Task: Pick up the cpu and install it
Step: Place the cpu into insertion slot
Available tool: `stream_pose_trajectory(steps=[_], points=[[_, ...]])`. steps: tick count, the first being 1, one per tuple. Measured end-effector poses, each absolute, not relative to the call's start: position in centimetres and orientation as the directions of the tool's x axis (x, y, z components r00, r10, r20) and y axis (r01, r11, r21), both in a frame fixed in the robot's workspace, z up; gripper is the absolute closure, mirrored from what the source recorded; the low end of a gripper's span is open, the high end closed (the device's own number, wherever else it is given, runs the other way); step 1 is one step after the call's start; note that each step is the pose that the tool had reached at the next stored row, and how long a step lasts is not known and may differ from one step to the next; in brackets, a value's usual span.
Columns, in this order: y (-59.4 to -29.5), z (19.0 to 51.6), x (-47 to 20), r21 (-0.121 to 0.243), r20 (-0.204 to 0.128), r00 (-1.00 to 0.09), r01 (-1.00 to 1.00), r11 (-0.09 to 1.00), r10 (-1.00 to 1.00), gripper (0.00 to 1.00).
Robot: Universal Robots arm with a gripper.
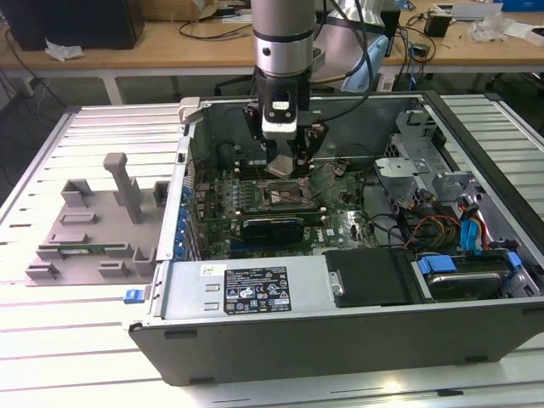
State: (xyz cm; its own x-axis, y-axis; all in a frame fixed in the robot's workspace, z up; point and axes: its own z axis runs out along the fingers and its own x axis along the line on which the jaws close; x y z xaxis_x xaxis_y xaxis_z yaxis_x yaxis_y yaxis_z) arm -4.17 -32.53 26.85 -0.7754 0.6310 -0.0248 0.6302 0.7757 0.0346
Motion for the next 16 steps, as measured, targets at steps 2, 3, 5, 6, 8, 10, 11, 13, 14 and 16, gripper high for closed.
stream_pose_trajectory(steps=[2, 3, 5, 6, 8, 10, 11, 13, 14, 16], points=[[-32.53, 26.84, -4.17, 0.035, -0.025, -0.755, 0.654, 0.755, 0.655, 0.45], [-32.53, 26.84, -4.17, 0.035, -0.025, -0.739, 0.673, 0.739, 0.674, 0.45], [-32.53, 26.84, -4.17, 0.035, -0.025, -0.706, 0.707, 0.706, 0.708, 0.45], [-32.53, 26.84, -4.17, 0.035, -0.025, -0.699, 0.714, 0.700, 0.714, 0.45], [-32.53, 26.84, -4.18, 0.035, -0.025, -0.698, 0.715, 0.699, 0.715, 0.45], [-32.53, 26.84, -4.17, 0.035, -0.025, -0.696, 0.717, 0.696, 0.718, 0.45], [-32.53, 26.82, -4.17, 0.035, -0.025, -0.668, 0.743, 0.669, 0.743, 0.45], [-32.53, 26.79, -4.17, 0.035, -0.025, -0.622, 0.782, 0.622, 0.783, 0.45], [-32.53, 26.78, -4.17, 0.035, -0.025, -0.608, 0.792, 0.609, 0.793, 0.45], [-32.53, 26.76, -4.17, 0.035, -0.025, -0.583, 0.812, 0.583, 0.812, 0.45]])
